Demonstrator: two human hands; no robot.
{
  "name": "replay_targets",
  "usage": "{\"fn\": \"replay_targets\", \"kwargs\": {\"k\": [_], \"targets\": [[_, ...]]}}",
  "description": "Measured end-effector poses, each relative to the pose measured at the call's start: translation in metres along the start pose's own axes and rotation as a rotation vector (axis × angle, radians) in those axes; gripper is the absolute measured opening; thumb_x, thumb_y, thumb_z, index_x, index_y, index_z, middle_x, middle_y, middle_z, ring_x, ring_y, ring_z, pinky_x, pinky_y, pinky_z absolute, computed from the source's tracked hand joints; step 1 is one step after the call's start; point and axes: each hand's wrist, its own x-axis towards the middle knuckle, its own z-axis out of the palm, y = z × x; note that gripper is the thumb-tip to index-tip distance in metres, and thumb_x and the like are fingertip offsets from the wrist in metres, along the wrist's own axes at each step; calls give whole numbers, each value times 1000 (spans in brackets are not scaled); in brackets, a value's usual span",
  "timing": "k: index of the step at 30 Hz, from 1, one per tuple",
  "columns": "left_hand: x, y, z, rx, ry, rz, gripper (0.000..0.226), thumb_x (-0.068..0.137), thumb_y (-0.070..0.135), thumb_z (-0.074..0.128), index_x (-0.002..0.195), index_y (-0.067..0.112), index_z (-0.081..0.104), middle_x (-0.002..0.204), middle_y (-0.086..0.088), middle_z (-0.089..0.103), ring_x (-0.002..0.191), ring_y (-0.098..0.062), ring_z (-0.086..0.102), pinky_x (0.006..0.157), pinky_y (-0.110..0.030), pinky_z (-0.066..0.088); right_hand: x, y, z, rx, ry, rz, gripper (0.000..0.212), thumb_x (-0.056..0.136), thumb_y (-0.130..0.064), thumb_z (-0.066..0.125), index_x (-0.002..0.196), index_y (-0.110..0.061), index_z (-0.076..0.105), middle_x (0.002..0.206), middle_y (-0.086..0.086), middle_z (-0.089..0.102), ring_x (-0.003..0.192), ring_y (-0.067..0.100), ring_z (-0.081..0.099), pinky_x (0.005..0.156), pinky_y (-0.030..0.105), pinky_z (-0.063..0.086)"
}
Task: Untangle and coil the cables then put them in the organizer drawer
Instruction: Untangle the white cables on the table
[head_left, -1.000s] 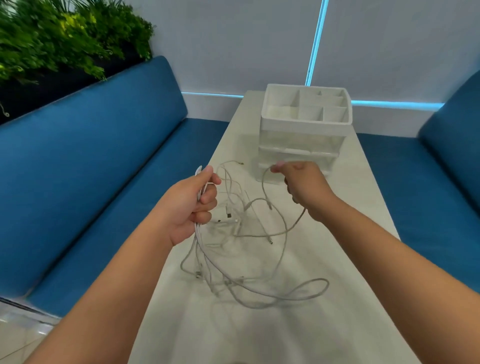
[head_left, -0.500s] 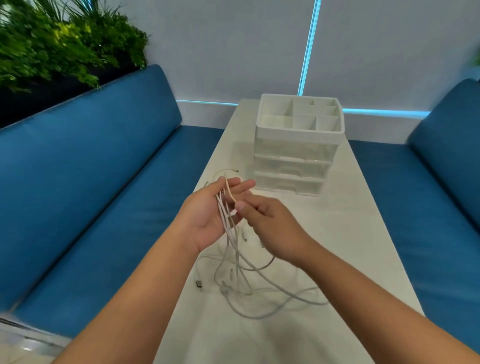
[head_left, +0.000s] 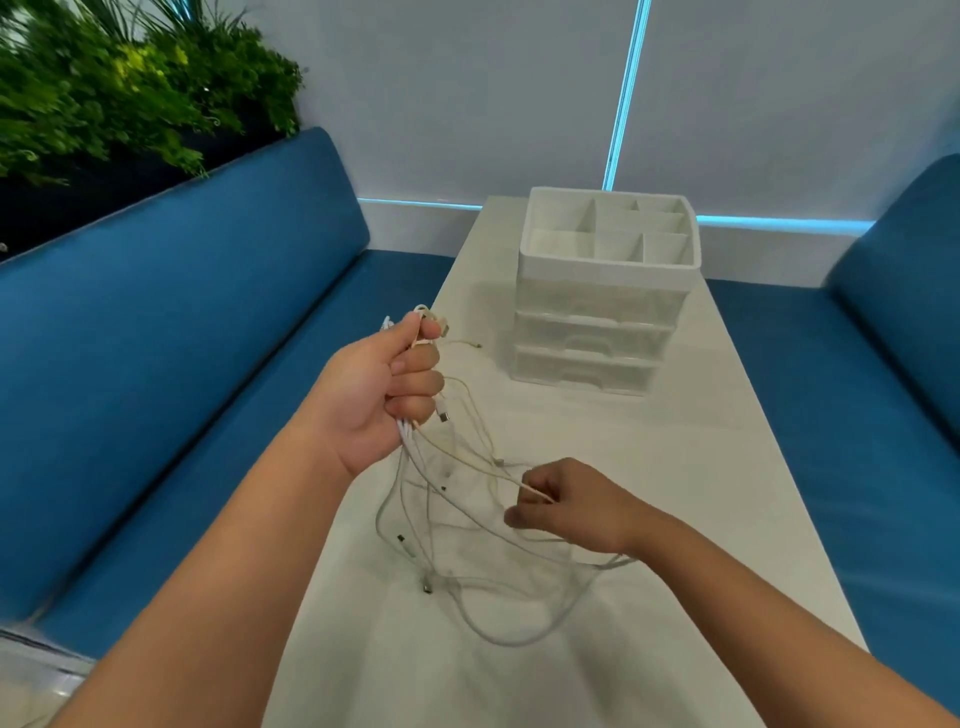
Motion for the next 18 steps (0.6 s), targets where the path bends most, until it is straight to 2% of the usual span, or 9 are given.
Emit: {"fn": "replay_targets", "kwargs": {"k": [3, 5, 7, 9, 12, 15, 18], "targets": [[-4, 1, 9, 139, -22, 24, 26, 105, 31, 39, 91, 18, 56, 51, 11, 26, 39, -1, 21, 33, -13, 17, 8, 12, -9, -333, 17, 175, 28, 87, -31, 60, 69, -13, 50, 65, -4, 49, 58, 9, 44, 54, 23, 32], [-6, 0, 15, 206, -44, 36, 26, 105, 32, 38, 95, 18, 57, 51, 11, 26, 40, -1, 20, 34, -13, 18, 10, 12, -15, -386, 72, 200, 22, 89, -36, 57, 84, -15, 59, 80, -3, 56, 74, 14, 53, 62, 25, 38], [-8, 0, 18, 231, -64, 49, 26, 105, 33, 38, 98, 19, 59, 52, 10, 25, 40, -1, 20, 35, -13, 17, 10, 10, -23, -366, 144, 208, 26, 90, -41, 57, 98, -17, 63, 87, -4, 58, 85, 17, 57, 69, 28, 43], [-8, 2, 20, 236, -72, 55, 26, 104, 34, 38, 98, 20, 59, 53, 10, 25, 41, -1, 19, 36, -14, 15, 10, 8, -31, -295, 200, 183, 26, 89, -43, 59, 97, -19, 64, 85, -6, 61, 82, 15, 58, 71, 29, 45], [-9, 4, 22, 243, -71, 77, 25, 104, 34, 39, 99, 21, 60, 54, 10, 24, 42, -1, 18, 37, -14, 14, 9, 9, -41, -197, 240, 92, 26, 87, -45, 63, 89, -19, 64, 79, -4, 67, 70, 11, 60, 65, 27, 45], [-9, 11, 25, 222, -83, 108, 25, 105, 33, 38, 100, 21, 60, 53, 10, 24, 41, -1, 19, 38, -15, 12, 5, 17, -45, -50, 128, 54, 26, 86, -43, 68, 85, -17, 65, 73, -4, 71, 65, 8, 61, 69, 28, 48], [-10, 18, 30, 249, -94, 129, 26, 105, 33, 37, 100, 22, 60, 53, 11, 24, 41, -1, 18, 38, -14, 12, 4, 32, -44, -57, 13, 89, 26, 81, -36, 76, 91, -13, 68, 69, -5, 69, 67, 9, 64, 80, 35, 52]]}}
